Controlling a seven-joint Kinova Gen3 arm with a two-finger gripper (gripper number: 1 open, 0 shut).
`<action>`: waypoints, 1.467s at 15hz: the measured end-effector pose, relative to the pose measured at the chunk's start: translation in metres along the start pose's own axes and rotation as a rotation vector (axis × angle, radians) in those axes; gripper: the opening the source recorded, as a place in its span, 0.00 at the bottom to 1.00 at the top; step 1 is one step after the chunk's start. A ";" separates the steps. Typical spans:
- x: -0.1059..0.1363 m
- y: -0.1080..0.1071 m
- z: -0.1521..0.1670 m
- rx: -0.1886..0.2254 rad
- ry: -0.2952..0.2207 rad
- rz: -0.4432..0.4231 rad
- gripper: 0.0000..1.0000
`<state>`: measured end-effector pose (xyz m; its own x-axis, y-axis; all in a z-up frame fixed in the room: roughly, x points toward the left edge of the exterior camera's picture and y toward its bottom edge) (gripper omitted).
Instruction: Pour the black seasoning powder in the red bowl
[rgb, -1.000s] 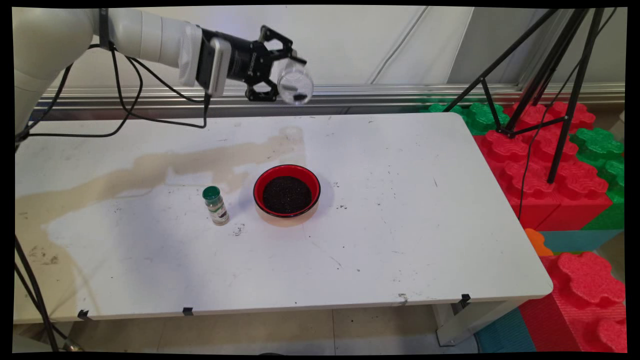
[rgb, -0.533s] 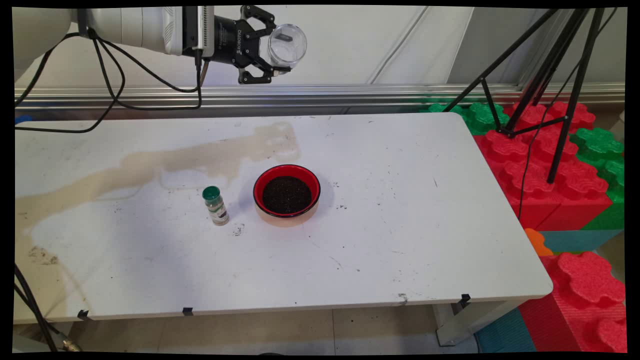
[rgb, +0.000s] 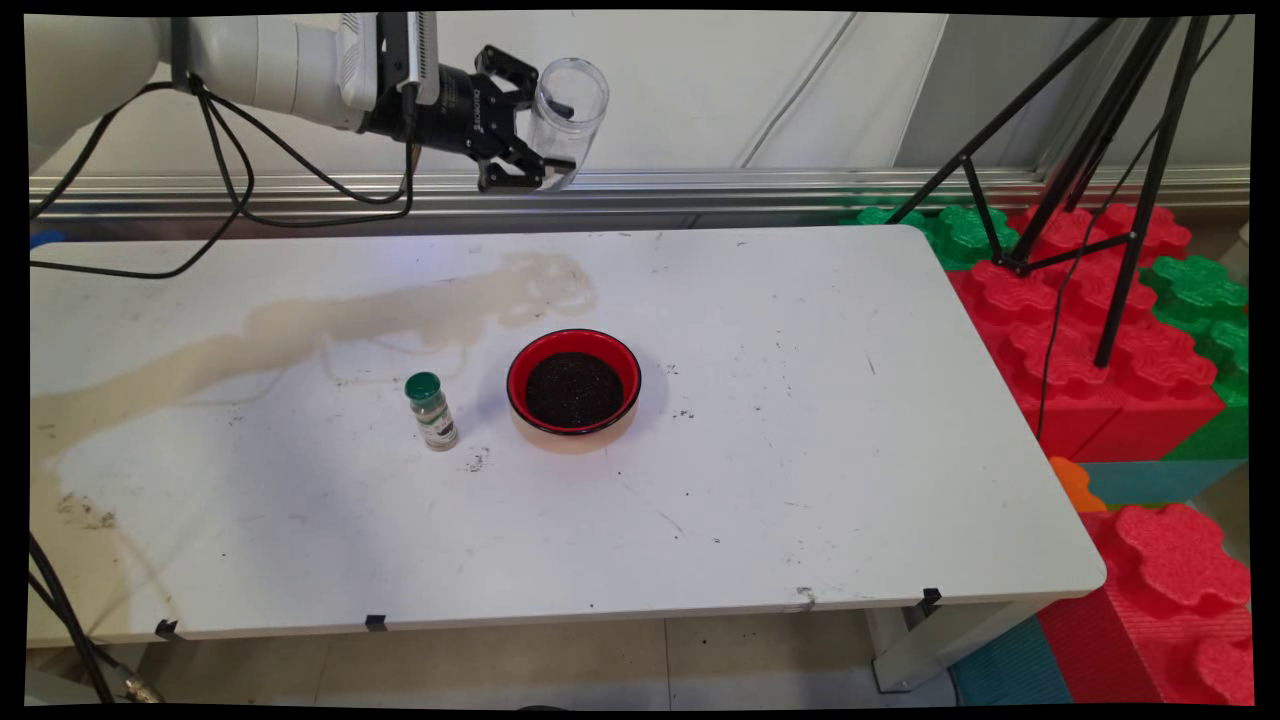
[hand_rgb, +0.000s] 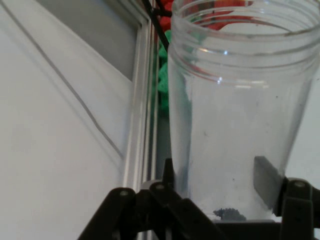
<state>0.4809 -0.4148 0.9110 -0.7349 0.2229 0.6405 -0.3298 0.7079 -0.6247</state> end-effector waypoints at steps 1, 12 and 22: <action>-0.002 0.000 0.002 -0.004 -0.004 -0.039 0.00; -0.031 0.013 0.016 -0.049 -0.014 -0.376 0.00; -0.066 0.033 0.031 -0.093 -0.010 -0.502 0.00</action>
<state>0.5000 -0.4274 0.8346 -0.5050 -0.1665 0.8469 -0.5898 0.7830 -0.1978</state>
